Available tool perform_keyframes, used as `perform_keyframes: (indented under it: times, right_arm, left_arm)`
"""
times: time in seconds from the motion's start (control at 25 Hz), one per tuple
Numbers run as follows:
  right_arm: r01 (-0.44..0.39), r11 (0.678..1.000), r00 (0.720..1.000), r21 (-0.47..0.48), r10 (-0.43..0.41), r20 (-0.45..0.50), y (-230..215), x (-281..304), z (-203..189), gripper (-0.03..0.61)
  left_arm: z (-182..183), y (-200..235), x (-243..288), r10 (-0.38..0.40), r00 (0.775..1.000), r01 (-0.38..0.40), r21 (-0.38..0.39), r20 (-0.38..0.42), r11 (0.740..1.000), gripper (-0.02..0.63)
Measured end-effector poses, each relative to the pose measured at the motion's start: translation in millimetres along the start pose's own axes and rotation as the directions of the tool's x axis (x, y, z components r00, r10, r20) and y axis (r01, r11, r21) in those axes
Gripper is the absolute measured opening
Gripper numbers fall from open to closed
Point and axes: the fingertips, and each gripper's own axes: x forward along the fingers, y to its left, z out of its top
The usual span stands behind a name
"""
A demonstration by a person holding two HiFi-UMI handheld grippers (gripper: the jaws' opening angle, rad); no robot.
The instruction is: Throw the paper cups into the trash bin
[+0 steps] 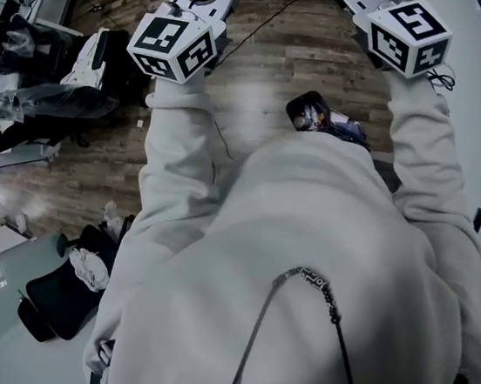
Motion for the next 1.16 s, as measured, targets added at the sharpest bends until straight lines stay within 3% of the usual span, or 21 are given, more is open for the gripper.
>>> perform_keyframes:
  times: [1.16]
  right_arm:
    - [-0.026, 0.999, 0.999, -0.044, 0.024, -0.035, 33, -2, -4, 0.018]
  left_arm:
    - [1, -22, -6, -0.073, 0.997, 0.072, 0.007, 0.008, 0.997, -0.005]
